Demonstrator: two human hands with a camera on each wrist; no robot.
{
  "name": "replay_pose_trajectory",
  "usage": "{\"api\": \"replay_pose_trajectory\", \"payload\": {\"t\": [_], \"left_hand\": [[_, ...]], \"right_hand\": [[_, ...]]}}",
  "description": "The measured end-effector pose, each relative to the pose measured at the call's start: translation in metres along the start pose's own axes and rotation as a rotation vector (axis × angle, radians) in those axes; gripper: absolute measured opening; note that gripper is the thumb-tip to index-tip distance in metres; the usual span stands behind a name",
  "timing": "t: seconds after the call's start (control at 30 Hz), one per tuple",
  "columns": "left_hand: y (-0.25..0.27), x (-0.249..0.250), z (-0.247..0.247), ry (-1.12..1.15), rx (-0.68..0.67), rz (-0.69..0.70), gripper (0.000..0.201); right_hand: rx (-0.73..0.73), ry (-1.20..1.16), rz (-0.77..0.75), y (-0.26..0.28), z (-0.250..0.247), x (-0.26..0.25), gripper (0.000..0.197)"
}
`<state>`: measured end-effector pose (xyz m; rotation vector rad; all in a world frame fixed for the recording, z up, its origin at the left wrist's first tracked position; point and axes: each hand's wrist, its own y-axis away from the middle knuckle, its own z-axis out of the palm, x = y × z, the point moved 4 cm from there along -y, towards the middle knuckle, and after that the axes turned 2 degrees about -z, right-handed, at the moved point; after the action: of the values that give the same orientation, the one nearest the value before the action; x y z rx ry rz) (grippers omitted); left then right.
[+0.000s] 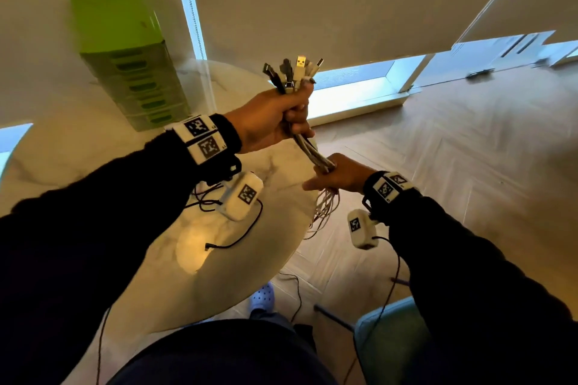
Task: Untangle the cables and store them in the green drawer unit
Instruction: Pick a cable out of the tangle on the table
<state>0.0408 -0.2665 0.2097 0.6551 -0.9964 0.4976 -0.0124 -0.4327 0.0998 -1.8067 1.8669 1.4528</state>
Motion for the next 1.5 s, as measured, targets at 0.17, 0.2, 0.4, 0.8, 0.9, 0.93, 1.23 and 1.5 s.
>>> {"api": "replay_pose_trajectory", "payload": {"t": [0.17, 0.2, 0.4, 0.8, 0.9, 0.93, 1.23, 1.5], "left_hand": [[0.013, 0.009, -0.029, -0.027, -0.017, 0.025, 0.037], [0.016, 0.012, -0.035, -0.006, 0.005, 0.047, 0.038], [0.027, 0.038, -0.070, 0.273, 0.279, 0.274, 0.032], [0.103, 0.014, -0.168, 0.592, 0.795, 0.513, 0.034], [0.124, 0.003, -0.193, 0.572, 0.795, 0.524, 0.032], [0.129, 0.000, -0.197, 0.554, 0.798, 0.523, 0.031], [0.154, 0.001, -0.214, 0.424, 0.828, 0.547, 0.043], [0.154, -0.025, -0.233, 0.438, 0.961, 0.509, 0.032]], "right_hand": [[0.437, 0.547, 0.105, -0.001, -0.041, 0.036, 0.030], [0.574, 0.651, 0.104, 0.002, -0.048, 0.033, 0.026], [0.654, 0.849, 0.099, 0.000, -0.027, 0.013, 0.023], [0.094, 0.793, -0.209, -0.056, 0.105, -0.043, 0.039], [-0.022, 0.521, -0.255, -0.068, 0.109, -0.049, 0.039], [-0.052, 0.483, -0.251, -0.071, 0.108, -0.051, 0.043], [-0.116, 0.268, -0.324, -0.105, 0.079, -0.105, 0.037], [-0.379, 0.881, -0.421, -0.194, 0.121, -0.111, 0.037]]}}
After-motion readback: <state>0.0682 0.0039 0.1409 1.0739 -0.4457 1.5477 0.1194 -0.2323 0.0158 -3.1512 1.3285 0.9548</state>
